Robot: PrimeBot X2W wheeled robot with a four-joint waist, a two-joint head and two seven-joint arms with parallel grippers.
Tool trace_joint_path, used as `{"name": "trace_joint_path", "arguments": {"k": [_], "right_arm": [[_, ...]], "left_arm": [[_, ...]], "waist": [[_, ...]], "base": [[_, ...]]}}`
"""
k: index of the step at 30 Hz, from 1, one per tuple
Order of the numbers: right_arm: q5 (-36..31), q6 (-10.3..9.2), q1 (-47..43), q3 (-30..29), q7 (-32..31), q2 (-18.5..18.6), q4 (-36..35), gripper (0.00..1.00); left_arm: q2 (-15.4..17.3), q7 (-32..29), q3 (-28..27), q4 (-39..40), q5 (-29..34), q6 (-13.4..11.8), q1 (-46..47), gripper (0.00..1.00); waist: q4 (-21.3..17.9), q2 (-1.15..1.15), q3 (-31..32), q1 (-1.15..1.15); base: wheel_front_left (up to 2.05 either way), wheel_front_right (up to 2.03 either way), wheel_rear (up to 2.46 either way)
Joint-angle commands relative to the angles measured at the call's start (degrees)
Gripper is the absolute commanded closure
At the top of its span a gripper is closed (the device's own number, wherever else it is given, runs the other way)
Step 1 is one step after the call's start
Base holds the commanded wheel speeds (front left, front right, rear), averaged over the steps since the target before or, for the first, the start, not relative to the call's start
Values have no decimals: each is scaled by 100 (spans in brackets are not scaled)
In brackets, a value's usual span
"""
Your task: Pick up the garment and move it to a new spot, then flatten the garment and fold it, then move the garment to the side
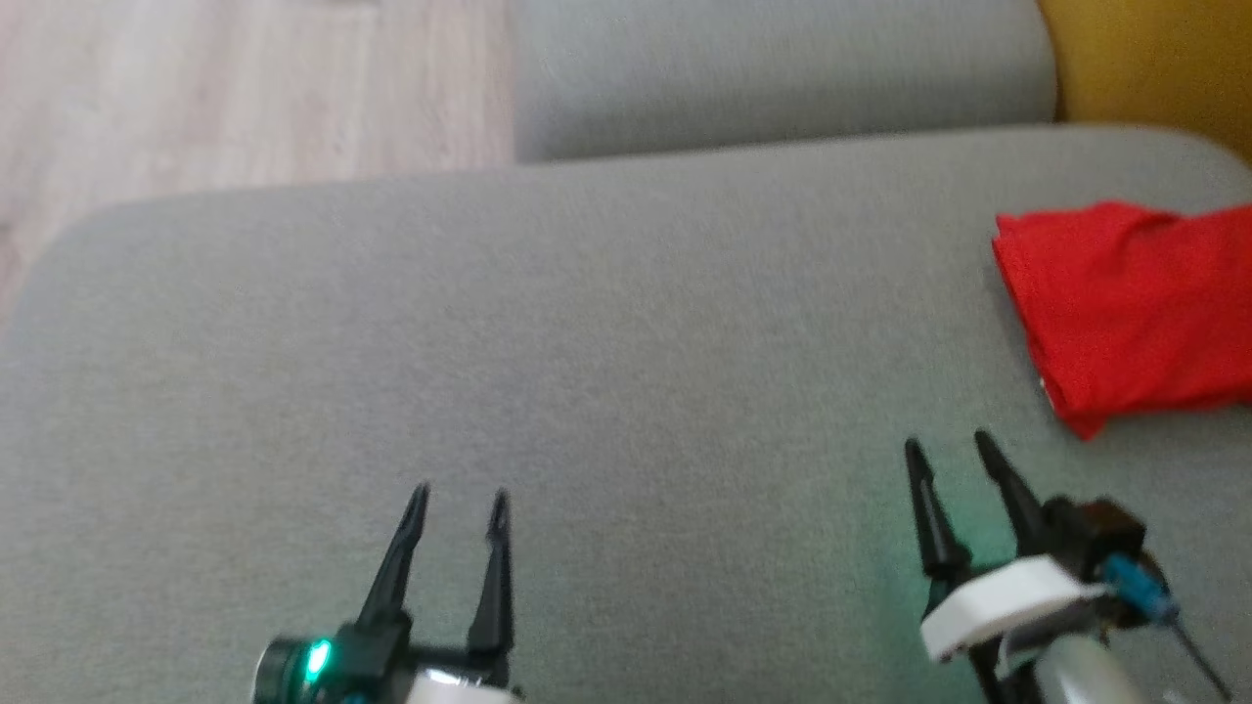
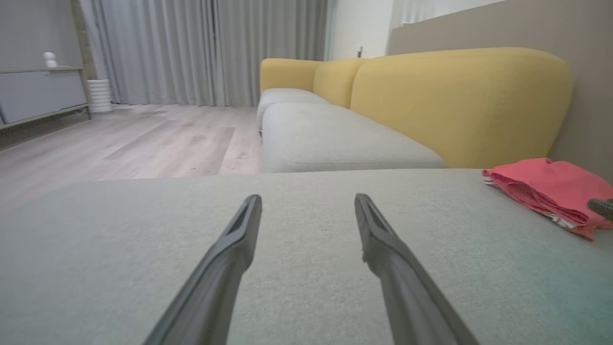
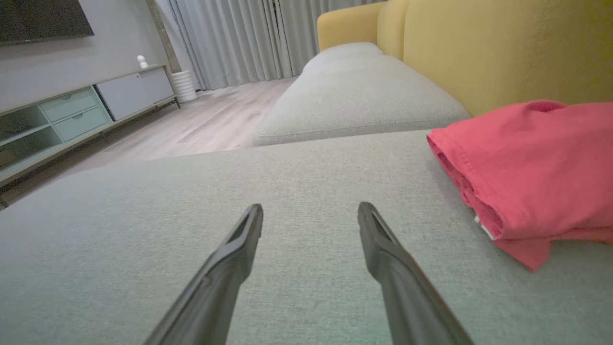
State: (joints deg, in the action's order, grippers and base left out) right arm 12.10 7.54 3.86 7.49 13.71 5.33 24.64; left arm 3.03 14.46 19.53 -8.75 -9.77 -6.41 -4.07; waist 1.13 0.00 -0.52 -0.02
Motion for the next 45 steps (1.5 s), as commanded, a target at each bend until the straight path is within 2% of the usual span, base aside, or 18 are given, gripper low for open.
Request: {"name": "trace_joint_path", "arguments": {"k": [1, 10, 17, 28, 29, 33, 45], "right_arm": [[-93, -5, 77, 153, 100, -12, -275, 0], [-339, -5, -1243, -103, 128, -150, -1712, 0], [-355, -5, -1751, -247, 128, -194, -1922, 0], [-417, -5, -1792, -156, 129, -231, -1983, 0], [-358, 0, -2033, -282, 66, -276, -1755, 100], [-322, 0, -2101, -247, 43, -275, -1423, 100], [537, -1, -1879, -297, -107, -225, -1393, 100]], "left_arm": [[-15, 54, -261, 258, -48, -59, 83, 0], [-15, 54, -535, 708, 109, -153, -535, 0], [-11, 54, -680, 828, 260, -14, -814, 0], [-13, 54, -816, 803, 352, 87, -914, 0], [18, -2, -628, 594, 281, 89, -1067, 100], [17, -30, -622, 257, 238, 90, -1153, 100], [68, -172, -745, 200, -643, 206, -955, 100]], "waist": [[182, 0, 290, 2], [325, 0, 686, 2], [347, 0, 794, 2], [321, 0, 812, 2], [320, 0, 813, 3], [317, 0, 809, 3], [275, 0, 734, 3]], "base": [[0, 0, 0], [0, 0, 0], [0, 0, 0], [0, 0, 0], [0, 0, 0], [0, 0, 0], [0, 0, 0]]}}
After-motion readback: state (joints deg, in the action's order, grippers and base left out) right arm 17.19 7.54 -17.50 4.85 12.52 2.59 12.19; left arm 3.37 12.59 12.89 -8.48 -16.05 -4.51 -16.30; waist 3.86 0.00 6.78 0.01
